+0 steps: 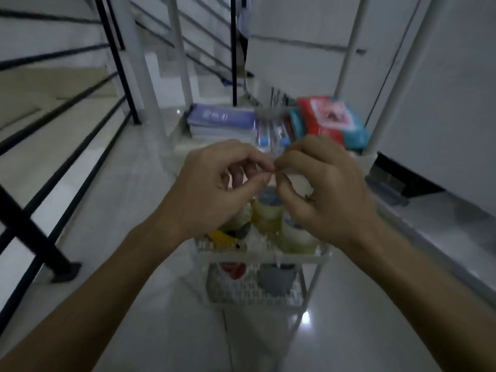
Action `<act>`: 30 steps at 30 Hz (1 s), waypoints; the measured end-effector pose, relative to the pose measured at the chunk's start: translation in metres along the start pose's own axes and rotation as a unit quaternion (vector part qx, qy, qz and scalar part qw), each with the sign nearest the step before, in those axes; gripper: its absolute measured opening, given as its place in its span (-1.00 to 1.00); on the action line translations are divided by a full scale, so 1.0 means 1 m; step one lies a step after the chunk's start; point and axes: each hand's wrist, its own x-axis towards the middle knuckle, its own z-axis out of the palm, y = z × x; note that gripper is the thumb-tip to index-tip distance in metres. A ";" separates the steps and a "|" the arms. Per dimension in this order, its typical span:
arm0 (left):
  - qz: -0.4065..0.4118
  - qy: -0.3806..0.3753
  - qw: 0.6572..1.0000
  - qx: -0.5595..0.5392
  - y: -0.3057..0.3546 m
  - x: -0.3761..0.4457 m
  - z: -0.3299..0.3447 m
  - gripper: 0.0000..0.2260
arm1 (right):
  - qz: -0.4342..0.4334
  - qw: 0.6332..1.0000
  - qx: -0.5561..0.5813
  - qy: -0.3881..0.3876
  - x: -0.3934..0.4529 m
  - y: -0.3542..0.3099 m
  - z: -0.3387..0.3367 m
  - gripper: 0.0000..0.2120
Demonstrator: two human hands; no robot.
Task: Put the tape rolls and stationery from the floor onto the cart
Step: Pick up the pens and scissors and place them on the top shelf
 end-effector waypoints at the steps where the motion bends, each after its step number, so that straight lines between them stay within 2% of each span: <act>1: -0.004 -0.020 1.000 -0.010 0.000 -0.018 0.006 -0.92 | -0.001 1.000 0.015 -0.012 -0.016 -0.006 0.003 -0.78; 3: -0.023 -0.061 0.998 -0.008 -0.011 -0.056 0.023 -0.91 | 0.014 0.997 0.054 -0.059 -0.054 -0.013 0.019 -0.78; 7: -0.124 -0.124 0.984 -0.017 -0.044 -0.145 0.068 -0.91 | 0.079 0.966 0.097 -0.225 -0.145 -0.019 0.064 -0.72; 11: -0.254 -0.200 0.946 -0.027 -0.066 -0.247 0.121 -0.89 | 0.148 0.896 0.087 -0.410 -0.240 -0.030 0.111 -0.72; 13: -0.318 -0.250 0.914 -0.018 -0.073 -0.296 0.144 -0.88 | 0.160 0.856 0.090 -0.483 -0.281 -0.036 0.126 -0.71; 16: -0.369 -0.315 0.874 -0.001 -0.074 -0.357 0.171 -0.90 | 0.159 0.801 0.108 -0.567 -0.335 -0.046 0.137 -0.69; 18: -0.384 -0.342 0.858 0.009 -0.070 -0.381 0.183 -0.88 | 0.130 0.787 0.103 -0.595 -0.363 -0.053 0.141 -0.66; 22: -0.404 -0.384 0.830 0.010 -0.059 -0.404 0.192 -0.71 | 0.066 0.794 0.108 -0.594 -0.393 -0.057 0.149 -0.59; 24: -0.403 -0.379 0.833 0.008 -0.059 -0.412 0.193 -0.66 | 0.045 0.801 0.121 -0.584 -0.396 -0.054 0.152 -0.66; 26: -0.398 -0.370 0.840 0.007 -0.059 -0.417 0.193 -0.78 | 0.035 0.799 0.126 -0.587 -0.395 -0.051 0.154 -0.75; 28: -0.392 -0.352 0.850 0.006 -0.058 -0.418 0.194 -0.82 | 0.052 0.793 0.126 -0.594 -0.392 -0.048 0.156 -0.82; 30: -0.400 -0.319 0.859 -0.003 -0.055 -0.419 0.199 -0.77 | 0.084 0.796 0.122 -0.588 -0.392 -0.043 0.158 -0.84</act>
